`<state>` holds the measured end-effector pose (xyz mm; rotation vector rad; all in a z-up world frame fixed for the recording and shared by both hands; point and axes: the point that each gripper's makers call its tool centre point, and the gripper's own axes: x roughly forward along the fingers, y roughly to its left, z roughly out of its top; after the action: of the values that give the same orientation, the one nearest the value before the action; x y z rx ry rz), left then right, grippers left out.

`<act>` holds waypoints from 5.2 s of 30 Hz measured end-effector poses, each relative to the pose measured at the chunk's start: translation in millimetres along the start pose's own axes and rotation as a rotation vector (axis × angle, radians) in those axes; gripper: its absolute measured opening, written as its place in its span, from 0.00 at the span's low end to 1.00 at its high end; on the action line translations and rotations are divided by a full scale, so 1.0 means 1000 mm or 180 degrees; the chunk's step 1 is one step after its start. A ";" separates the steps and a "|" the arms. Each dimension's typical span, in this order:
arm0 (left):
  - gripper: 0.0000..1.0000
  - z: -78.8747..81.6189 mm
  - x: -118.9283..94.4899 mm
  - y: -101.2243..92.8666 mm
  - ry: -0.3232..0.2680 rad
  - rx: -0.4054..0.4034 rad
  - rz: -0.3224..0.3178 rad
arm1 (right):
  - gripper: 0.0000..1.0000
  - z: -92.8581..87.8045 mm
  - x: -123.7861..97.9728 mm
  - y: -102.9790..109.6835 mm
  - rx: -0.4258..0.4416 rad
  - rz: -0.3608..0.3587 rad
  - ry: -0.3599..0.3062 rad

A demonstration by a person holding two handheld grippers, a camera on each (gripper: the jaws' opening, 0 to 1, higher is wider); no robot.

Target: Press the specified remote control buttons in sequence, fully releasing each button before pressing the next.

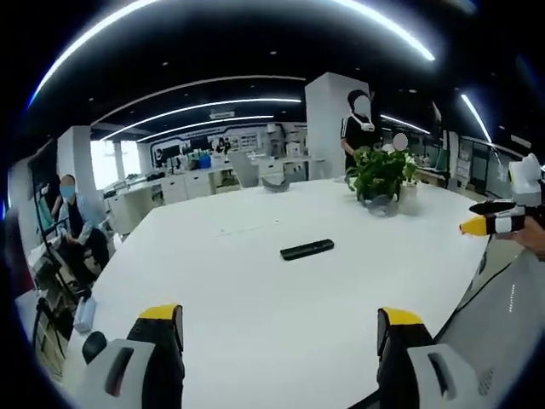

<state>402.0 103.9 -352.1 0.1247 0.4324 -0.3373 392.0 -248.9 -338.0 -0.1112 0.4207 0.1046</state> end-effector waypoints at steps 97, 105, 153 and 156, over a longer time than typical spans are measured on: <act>0.80 0.069 0.098 -0.022 0.0340 0.1118 -0.0920 | 0.72 -0.013 0.002 -0.002 0.0057 0.0150 0.0179; 0.76 0.096 0.148 -0.041 0.0480 0.1542 -0.1194 | 0.68 -0.018 0.004 0.000 0.0052 0.0170 0.0255; 0.62 -0.012 0.330 -0.031 0.2196 0.2155 -0.2105 | 0.54 -0.033 0.008 -0.011 0.0140 0.0030 0.0539; 0.61 -0.016 0.335 -0.030 0.2221 0.2167 -0.2108 | 0.54 -0.033 0.008 -0.012 0.0172 0.0011 0.0527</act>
<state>670.9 -19.1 -512.3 0.7879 1.0405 -1.1026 387.5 -264.6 -370.0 -0.0661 0.5886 0.0876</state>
